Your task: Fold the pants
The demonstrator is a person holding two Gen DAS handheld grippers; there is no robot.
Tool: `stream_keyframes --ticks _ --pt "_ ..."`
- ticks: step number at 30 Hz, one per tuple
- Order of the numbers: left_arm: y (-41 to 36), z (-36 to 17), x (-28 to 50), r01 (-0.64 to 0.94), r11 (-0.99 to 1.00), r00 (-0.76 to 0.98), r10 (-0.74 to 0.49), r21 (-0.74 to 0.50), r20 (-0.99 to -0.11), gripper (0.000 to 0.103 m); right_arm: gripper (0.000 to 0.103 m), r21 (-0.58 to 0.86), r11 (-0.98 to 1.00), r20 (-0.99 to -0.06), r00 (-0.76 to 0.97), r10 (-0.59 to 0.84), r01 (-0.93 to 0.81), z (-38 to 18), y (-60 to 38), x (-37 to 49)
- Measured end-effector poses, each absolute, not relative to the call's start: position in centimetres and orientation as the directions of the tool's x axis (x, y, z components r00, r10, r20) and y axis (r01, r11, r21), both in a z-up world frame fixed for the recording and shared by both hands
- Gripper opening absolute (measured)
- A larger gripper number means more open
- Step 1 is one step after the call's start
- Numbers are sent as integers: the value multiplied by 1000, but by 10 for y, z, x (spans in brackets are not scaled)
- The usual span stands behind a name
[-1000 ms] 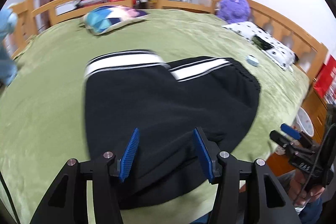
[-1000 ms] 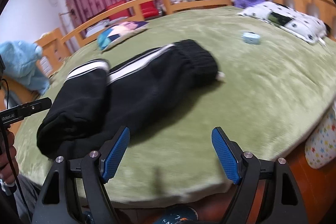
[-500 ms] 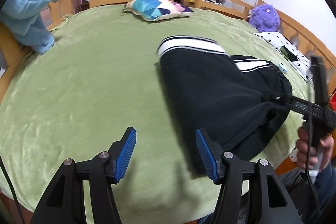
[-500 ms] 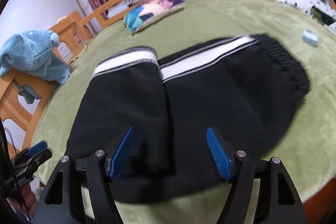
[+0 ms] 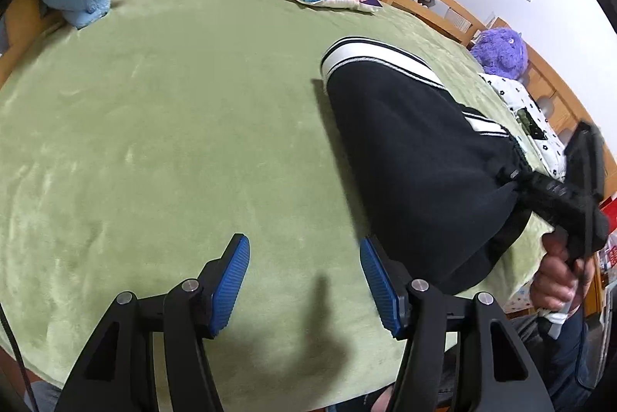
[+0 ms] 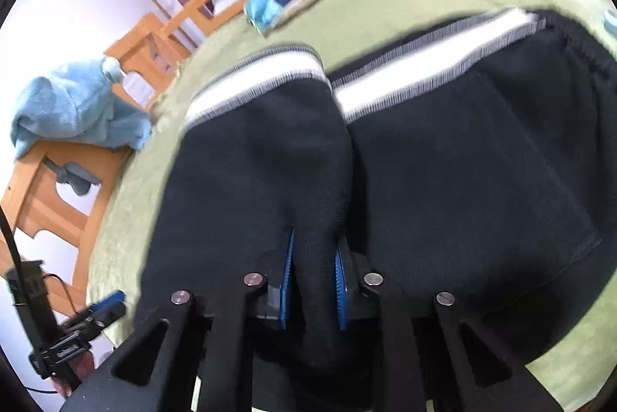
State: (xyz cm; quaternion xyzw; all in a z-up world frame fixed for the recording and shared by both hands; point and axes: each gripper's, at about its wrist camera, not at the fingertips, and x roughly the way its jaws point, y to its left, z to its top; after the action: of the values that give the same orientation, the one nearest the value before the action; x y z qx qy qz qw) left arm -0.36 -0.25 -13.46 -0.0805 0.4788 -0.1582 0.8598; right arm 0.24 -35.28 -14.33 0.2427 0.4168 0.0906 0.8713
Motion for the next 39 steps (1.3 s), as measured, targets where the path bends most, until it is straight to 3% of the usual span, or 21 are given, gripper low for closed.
stream_keyframes --ticks 3,12,17,20,23,26,32,35,37,39 --pt "-10 -129 1 196 934 494 -356 -298 -793 57 16 521 854 -615 695 372 4 -107 -366 6" --pt "-56 -126 19 224 900 437 -435 -373 -787 57 15 404 915 -538 812 227 12 -49 -438 -5" --pt "-91 -123 23 279 872 404 -486 -401 -775 57 15 391 910 -544 832 107 139 -48 -508 -21" --pt "-116 -122 24 313 855 382 -513 -414 -769 57 15 339 904 -641 767 20 259 -86 -543 -24" --pt "-140 -122 25 345 844 361 -524 -412 -771 57 23 311 898 -723 690 13 310 -129 -555 -24" --pt "-162 -122 20 374 833 348 -533 -407 -771 57 39 303 896 -731 683 0 325 -139 -561 -40" --pt "-201 -155 7 402 839 263 -490 -367 -831 62 40 206 929 -726 684 -66 309 -145 -551 -52" --pt "-211 -165 -4 425 854 294 -443 -299 -847 66 47 176 935 -728 680 -86 306 -142 -547 -54" --pt "-209 -158 -3 428 849 291 -455 -310 -842 65 53 153 938 -734 671 -103 311 -136 -545 -55" --pt "-204 -148 1 432 841 297 -475 -327 -828 64 53 118 944 -732 670 -127 309 -128 -542 -59"
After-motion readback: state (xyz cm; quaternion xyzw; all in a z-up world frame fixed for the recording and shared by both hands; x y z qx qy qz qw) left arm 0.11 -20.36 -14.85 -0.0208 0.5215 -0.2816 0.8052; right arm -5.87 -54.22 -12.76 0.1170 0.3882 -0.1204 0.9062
